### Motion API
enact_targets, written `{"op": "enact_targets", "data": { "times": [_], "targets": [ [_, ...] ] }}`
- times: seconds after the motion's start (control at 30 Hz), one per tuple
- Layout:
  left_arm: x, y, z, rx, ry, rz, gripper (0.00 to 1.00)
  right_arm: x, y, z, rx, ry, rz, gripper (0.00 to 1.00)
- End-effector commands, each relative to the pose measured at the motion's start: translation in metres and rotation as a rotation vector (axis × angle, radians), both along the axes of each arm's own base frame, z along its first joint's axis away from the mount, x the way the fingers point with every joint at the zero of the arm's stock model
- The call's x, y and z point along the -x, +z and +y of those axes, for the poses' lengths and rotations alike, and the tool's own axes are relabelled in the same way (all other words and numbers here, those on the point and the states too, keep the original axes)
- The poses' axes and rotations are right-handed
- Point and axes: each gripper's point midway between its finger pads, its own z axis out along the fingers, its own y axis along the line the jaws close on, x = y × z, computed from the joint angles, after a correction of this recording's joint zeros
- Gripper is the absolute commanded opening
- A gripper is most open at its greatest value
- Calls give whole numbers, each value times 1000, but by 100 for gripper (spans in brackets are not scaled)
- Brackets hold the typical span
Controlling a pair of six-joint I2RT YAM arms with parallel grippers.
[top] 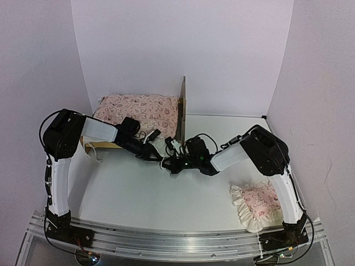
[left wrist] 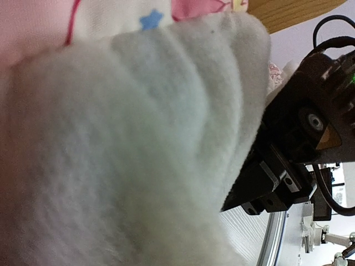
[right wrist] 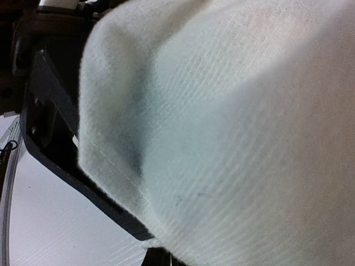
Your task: Set up the pet bed
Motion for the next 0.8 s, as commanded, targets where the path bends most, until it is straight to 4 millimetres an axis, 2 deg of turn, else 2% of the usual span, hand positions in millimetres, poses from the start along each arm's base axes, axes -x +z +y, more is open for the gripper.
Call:
{"op": "enact_targets", "data": {
  "times": [0.0, 0.13, 0.23, 0.37, 0.5, 0.67, 0.77],
  "targets": [
    [-8, -15, 8, -47, 56, 18, 19, 0, 3, 4, -33, 26, -18, 0],
    [-12, -21, 17, -116, 80, -8, 18, -1, 6, 3, -50, 22, -11, 0],
    [-2, -21, 20, -119, 50, -11, 22, -1, 7, 2, -67, 20, -5, 0],
    [9, -21, 17, -78, 25, 1, 30, -3, 9, 3, -73, 23, -10, 0],
    [11, -15, 9, -40, -11, -16, 30, -3, 10, 5, -76, 23, -9, 0],
    [20, -17, 9, -34, -26, 28, 16, -5, 10, 4, -75, 18, -11, 0],
    [19, -18, 10, -38, -16, 29, 1, -4, 11, 4, -77, 21, -10, 0]
  ]
}}
